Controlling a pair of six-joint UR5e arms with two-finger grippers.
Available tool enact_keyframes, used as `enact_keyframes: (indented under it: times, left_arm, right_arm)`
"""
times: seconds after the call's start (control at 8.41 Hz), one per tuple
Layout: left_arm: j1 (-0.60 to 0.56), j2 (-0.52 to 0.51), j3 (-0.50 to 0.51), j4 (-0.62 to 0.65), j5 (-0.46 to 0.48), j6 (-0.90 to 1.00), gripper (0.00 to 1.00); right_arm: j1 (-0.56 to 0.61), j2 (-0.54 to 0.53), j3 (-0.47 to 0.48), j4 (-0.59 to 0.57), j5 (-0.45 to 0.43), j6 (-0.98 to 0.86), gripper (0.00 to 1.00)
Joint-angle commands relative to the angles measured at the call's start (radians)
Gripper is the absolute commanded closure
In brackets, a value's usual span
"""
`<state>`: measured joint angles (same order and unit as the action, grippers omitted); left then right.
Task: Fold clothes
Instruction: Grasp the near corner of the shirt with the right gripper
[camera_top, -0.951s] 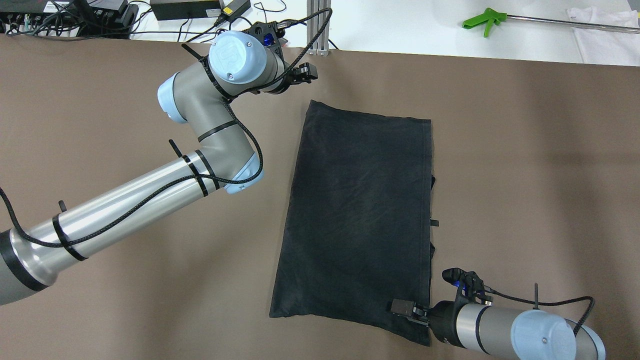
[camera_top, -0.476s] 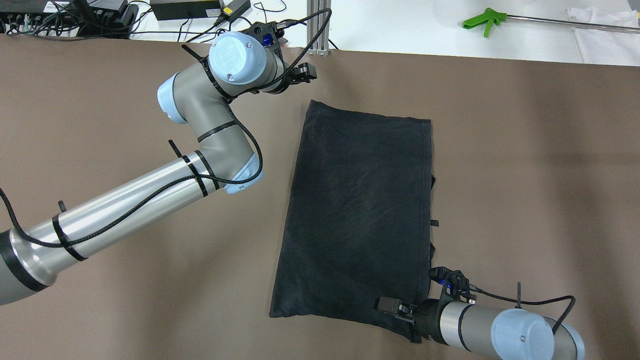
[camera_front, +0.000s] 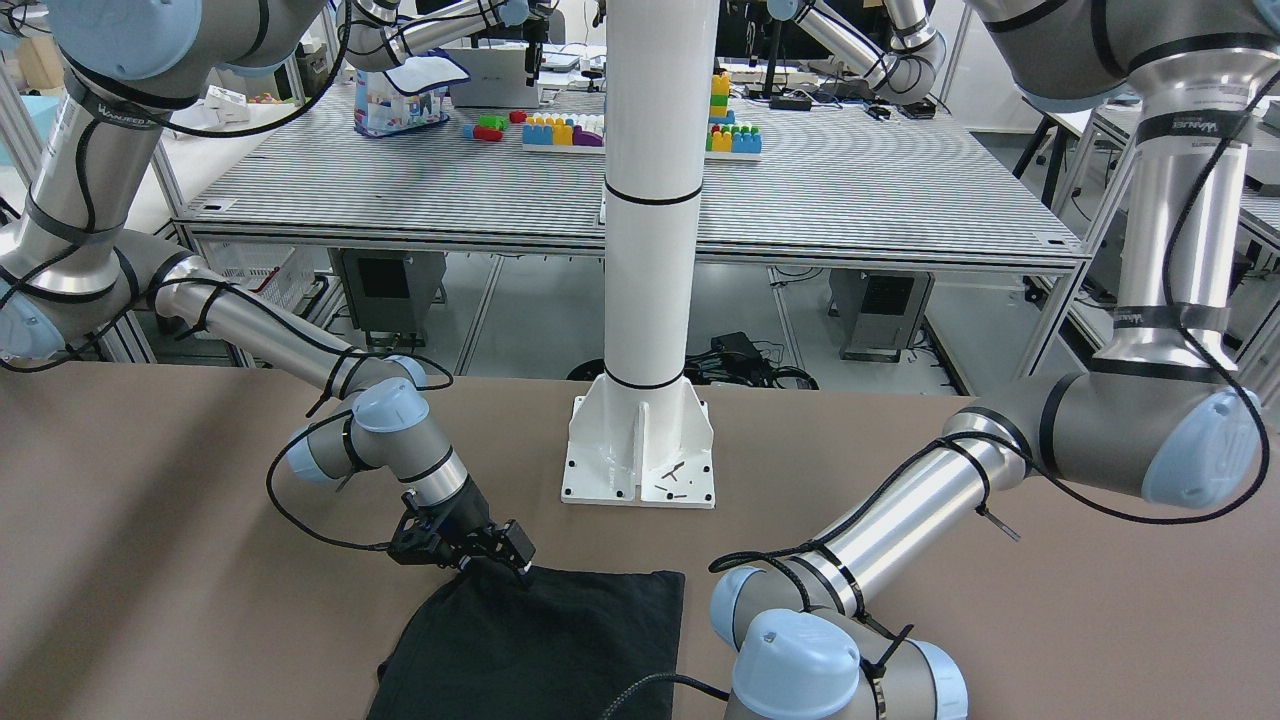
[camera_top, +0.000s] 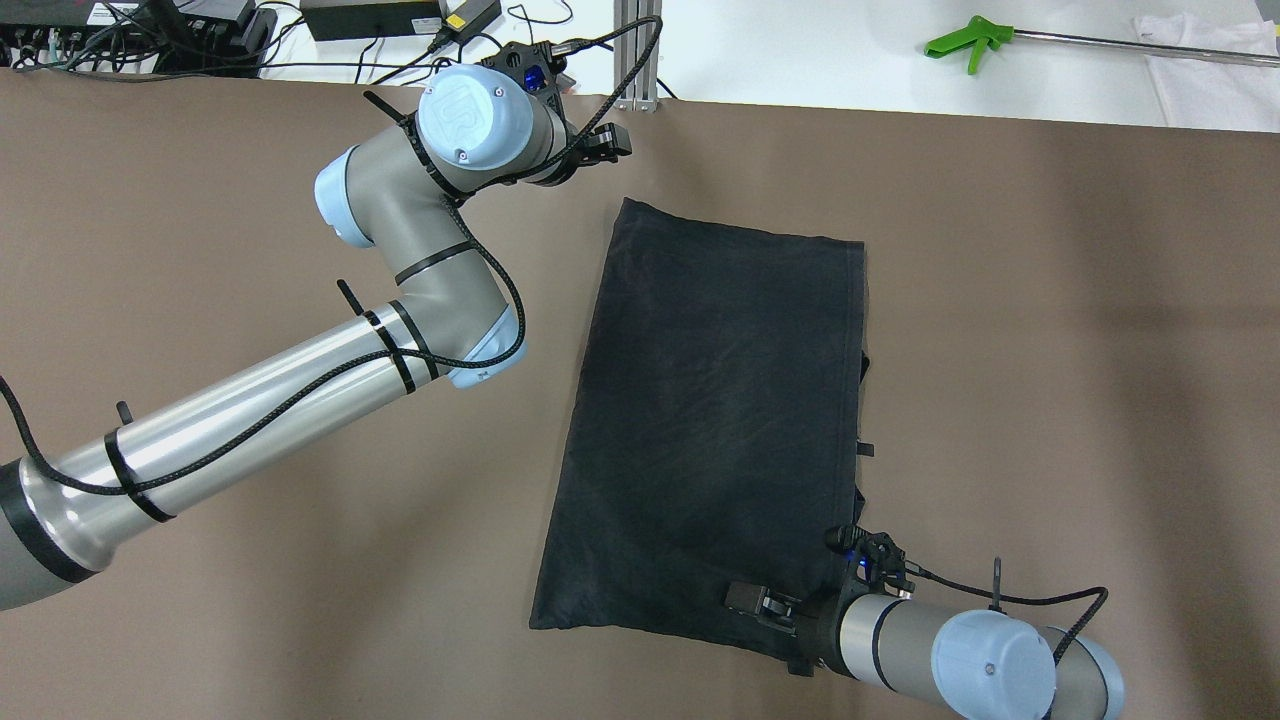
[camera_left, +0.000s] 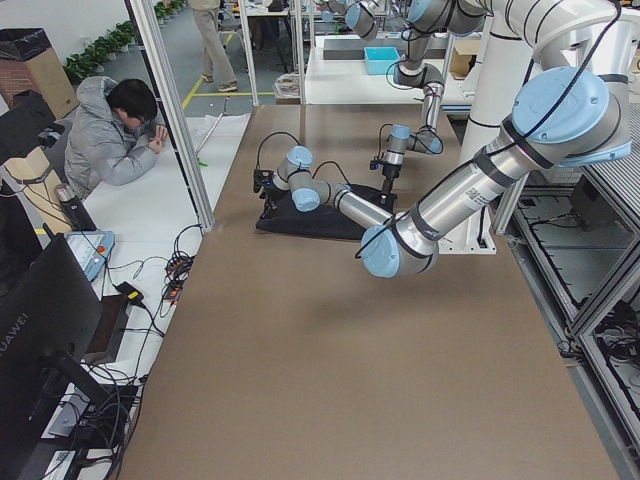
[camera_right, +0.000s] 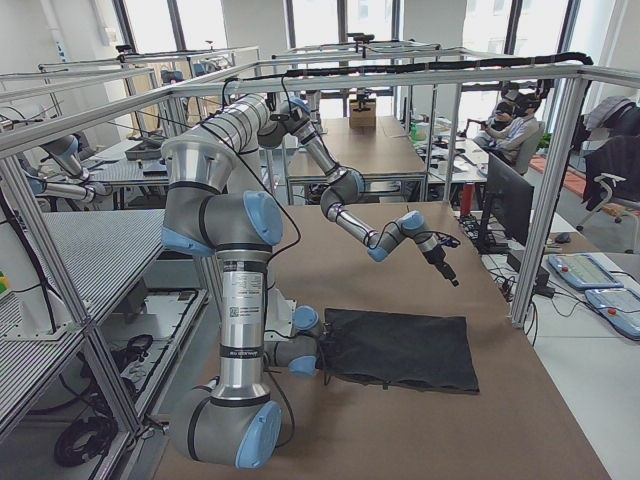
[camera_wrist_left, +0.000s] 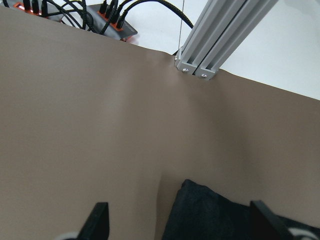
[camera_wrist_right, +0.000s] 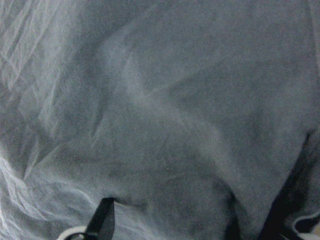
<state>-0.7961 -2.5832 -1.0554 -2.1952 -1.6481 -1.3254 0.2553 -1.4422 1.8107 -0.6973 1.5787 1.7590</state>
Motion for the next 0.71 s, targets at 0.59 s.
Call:
enact_keyframes:
  times: [0.59]
  left_arm:
    - [0.0, 0.0, 0.002, 0.0, 0.001, 0.0, 0.0]
  right_arm:
    - [0.018, 0.032, -0.008, -0.002, -0.014, 0.066, 1.0]
